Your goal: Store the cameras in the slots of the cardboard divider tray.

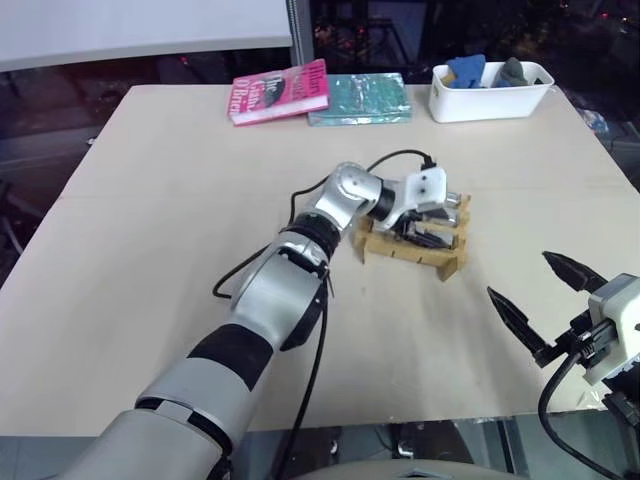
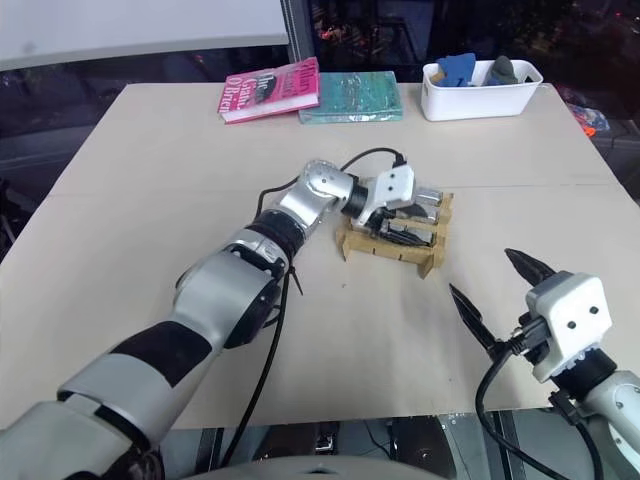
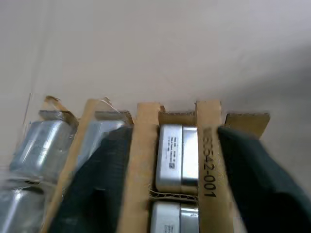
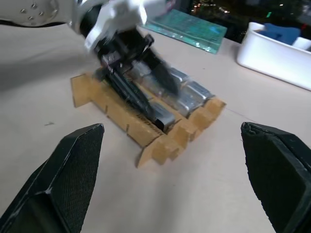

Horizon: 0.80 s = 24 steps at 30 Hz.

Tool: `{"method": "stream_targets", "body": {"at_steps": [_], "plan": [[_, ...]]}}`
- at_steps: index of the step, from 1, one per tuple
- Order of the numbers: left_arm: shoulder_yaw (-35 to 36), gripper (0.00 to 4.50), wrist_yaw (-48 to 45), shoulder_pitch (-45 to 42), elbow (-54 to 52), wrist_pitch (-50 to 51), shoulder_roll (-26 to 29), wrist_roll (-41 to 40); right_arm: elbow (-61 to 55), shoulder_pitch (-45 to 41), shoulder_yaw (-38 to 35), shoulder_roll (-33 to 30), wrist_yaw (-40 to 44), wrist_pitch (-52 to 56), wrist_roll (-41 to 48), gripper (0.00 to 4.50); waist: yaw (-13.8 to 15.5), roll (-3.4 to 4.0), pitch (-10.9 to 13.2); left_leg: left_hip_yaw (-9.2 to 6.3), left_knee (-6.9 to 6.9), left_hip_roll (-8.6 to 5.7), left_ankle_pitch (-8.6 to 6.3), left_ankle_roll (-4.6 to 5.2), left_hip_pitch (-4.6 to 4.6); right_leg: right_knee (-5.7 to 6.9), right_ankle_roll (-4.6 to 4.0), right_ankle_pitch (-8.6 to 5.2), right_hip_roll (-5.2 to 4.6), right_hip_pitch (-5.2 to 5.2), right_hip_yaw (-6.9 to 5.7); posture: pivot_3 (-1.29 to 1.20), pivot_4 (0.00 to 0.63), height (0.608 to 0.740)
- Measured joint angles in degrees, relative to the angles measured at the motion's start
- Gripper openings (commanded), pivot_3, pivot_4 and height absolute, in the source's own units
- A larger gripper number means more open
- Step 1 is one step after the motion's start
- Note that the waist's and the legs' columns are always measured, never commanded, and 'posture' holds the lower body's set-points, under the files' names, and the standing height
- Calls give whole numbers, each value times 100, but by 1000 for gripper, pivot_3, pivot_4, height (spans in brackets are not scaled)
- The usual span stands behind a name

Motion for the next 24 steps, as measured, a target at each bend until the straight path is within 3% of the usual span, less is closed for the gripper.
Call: {"method": "stream_targets", "body": {"at_steps": [3,6,8,11,14,19,24], "plan": [[486,3726,-406,-139,-381,557,135,-477,0,-50,0,-52,32,145,182,4500,-4,0,0,-2,1,2,3,-6,-2,0,0,0,-1,0,-1,0,150,740],[1004,3726,-415,122,-1577,1312,454,-1089,53,-246,11,-115,94,395,454,4500,-43,2,-1,-1,-1,8,5,-9,5,4,0,0,0,-1,10,0,150,740],[1300,3726,-209,706,-2661,1787,767,-1416,194,-378,21,-119,184,475,622,4500,-124,10,-6,-7,-3,10,6,-11,17,12,-1,0,1,1,45,0,150,740],[1535,4456,209,1903,-4300,3043,1230,-1875,486,-428,-24,-165,430,536,767,4500,-148,14,-7,-14,-3,11,7,-13,19,16,-1,1,2,0,51,0,150,740],[1708,4456,675,3144,-5864,3910,1766,-2181,821,-417,-170,-293,824,595,858,4500,-126,12,-7,-16,3,9,7,-13,15,14,0,2,-12,2,48,0,150,740],[2075,4456,1082,4581,-7435,4344,2594,-2425,1271,-280,-630,-483,1507,617,983,4500,-21,14,-10,-28,5,6,6,-12,32,8,0,2,-30,23,34,0,150,740],[2464,4456,1396,5743,-8031,4384,2897,-2603,1777,-325,-1100,-538,1877,613,972,4500,14,11,-12,-43,9,4,6,-11,40,7,0,2,-42,45,15,0,150,740]]}}
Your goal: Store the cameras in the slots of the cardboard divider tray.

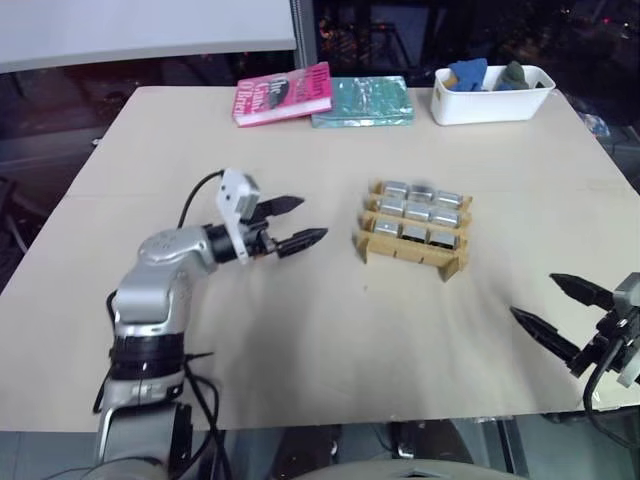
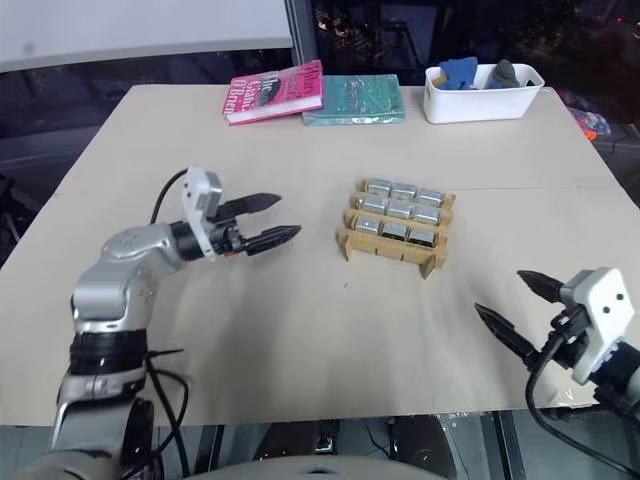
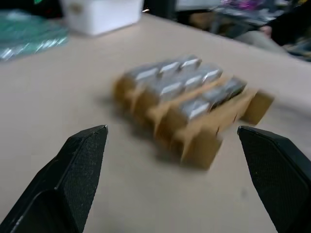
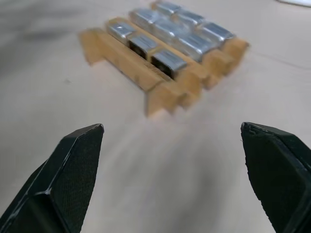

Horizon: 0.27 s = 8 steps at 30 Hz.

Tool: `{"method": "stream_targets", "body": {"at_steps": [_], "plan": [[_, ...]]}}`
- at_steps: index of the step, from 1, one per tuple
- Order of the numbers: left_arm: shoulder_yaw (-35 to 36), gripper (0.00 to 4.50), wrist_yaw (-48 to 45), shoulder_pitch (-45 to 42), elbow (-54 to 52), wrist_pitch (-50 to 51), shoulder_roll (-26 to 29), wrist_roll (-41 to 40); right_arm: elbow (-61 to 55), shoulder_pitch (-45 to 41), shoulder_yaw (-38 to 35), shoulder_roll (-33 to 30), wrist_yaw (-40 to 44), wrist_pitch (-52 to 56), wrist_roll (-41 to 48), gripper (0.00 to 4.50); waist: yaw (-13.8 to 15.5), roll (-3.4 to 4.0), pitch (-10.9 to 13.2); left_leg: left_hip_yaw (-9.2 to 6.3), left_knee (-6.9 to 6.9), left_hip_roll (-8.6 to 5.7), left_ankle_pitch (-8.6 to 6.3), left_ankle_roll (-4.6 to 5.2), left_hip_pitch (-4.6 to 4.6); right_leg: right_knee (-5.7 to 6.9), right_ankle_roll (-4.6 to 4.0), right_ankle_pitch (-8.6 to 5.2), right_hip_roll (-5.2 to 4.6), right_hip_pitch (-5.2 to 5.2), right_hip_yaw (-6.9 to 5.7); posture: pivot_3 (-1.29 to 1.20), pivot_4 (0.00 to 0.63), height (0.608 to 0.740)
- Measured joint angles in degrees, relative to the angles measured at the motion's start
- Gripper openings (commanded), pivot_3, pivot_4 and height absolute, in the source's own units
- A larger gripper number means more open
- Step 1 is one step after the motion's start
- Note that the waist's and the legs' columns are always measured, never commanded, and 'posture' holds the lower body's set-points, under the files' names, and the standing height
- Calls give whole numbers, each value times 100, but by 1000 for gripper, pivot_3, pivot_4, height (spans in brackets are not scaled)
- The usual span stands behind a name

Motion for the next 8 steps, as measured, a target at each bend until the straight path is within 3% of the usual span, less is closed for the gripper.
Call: {"method": "stream_targets", "body": {"at_steps": [8], "plan": [[232,4456,189,849,-340,75,406,-401,978,110,-685,-458,1010,5,-216,4500,-2,-2,-1,-10,-2,-2,-7,11,13,0,-1,0,-3,16,-10,0,150,740]]}}
